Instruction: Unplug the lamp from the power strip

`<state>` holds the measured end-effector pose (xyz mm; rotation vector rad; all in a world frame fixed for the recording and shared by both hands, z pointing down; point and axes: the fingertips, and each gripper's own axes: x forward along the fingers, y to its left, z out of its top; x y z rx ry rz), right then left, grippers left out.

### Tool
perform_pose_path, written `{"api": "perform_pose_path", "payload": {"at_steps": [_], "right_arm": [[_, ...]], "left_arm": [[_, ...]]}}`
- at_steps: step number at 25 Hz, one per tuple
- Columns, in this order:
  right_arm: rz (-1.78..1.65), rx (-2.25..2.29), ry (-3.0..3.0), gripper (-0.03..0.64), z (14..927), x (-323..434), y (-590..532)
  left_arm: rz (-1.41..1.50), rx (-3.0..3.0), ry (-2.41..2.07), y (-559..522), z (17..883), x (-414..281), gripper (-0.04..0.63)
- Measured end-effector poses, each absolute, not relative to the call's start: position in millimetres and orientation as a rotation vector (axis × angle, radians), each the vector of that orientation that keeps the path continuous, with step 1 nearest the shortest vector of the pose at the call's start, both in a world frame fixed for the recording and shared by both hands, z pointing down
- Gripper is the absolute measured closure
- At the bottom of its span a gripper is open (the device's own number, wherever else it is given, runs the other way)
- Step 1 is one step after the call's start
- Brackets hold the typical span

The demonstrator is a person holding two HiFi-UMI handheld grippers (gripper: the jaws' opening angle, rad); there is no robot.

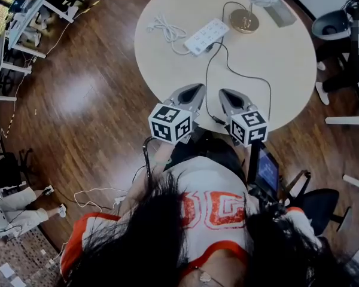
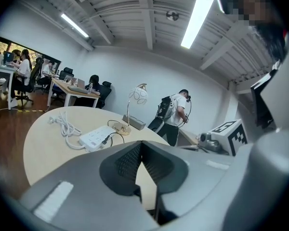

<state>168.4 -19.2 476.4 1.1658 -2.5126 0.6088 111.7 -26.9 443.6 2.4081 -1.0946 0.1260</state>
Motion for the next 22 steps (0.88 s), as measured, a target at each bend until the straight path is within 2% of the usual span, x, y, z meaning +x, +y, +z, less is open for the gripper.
{"api": "perform_pose_path", "payload": {"at_steps": [14, 22], "right_arm": [[0.614, 1.324, -2.491, 0.617, 460.2, 109.4, 9.2], [0.594, 1.394, -2.448, 0.617, 457.8, 96.6, 30.9]], "left_arm": [[0.119, 2.441, -1.025, 2.7, 444.3, 46.6, 0.595], [0.078, 2.464, -0.941, 17.1, 442.0, 38.2, 0.595]]}}
